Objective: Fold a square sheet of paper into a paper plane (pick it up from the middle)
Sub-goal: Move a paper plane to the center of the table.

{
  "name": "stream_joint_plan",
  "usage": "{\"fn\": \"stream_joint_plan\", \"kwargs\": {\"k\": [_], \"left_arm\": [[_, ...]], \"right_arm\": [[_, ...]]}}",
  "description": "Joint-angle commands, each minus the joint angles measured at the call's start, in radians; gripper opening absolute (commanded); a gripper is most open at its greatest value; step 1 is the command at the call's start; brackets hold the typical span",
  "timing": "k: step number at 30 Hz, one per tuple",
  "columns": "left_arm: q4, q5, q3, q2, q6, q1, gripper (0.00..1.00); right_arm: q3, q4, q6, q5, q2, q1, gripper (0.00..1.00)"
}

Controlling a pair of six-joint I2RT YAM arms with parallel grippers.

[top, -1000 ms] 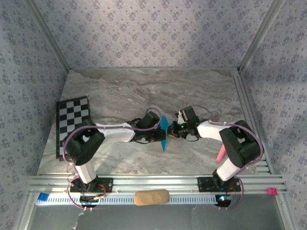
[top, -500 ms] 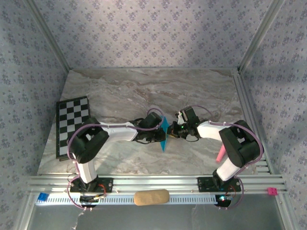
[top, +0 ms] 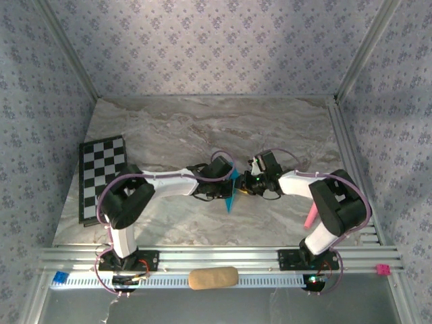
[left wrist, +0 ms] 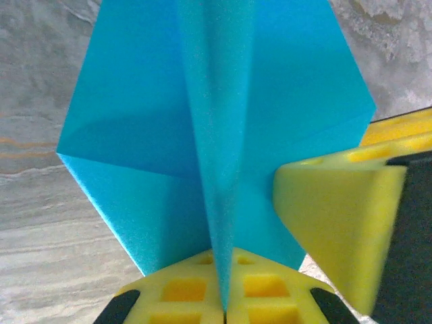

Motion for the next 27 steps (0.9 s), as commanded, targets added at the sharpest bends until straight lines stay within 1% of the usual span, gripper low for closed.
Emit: {"fn": "stream_joint_plan", "kwargs": {"k": [1, 3, 5, 9, 13, 19, 27], "left_arm": [[-0.144, -0.074, 0.064, -0.019, 0.056, -0.007, 0.08], [-0.23, -0.11, 0.101, -0.02, 0.087, -0.006, 0.08], [-0.298, -0.134, 0.129, -0.019, 0.107, -0.005, 0.08], [-0.361, -0.155, 0.157, -0.014, 0.138, -0.004, 0.08], [-0.41, -0.179, 0.185, 0.005, 0.155, -0.004, 0.09], [-0.391, -0.17, 0.189, 0.029, 0.149, -0.004, 0.1], [-0.341, -0.16, 0.173, 0.063, 0.108, -0.003, 0.11]], "right_arm": [[-0.019, -0.068, -0.03, 0.039, -0.077, -0.027, 0.32], [-0.021, -0.118, -0.056, 0.074, -0.12, -0.048, 0.36], [-0.027, -0.154, -0.075, 0.094, -0.151, -0.07, 0.37], [-0.051, -0.167, -0.081, 0.096, -0.181, -0.115, 0.38], [-0.06, -0.159, -0.076, 0.084, -0.182, -0.128, 0.38], [-0.063, -0.149, -0.071, 0.072, -0.183, -0.126, 0.38], [-0.057, -0.148, -0.065, 0.063, -0.19, -0.125, 0.38]]}}
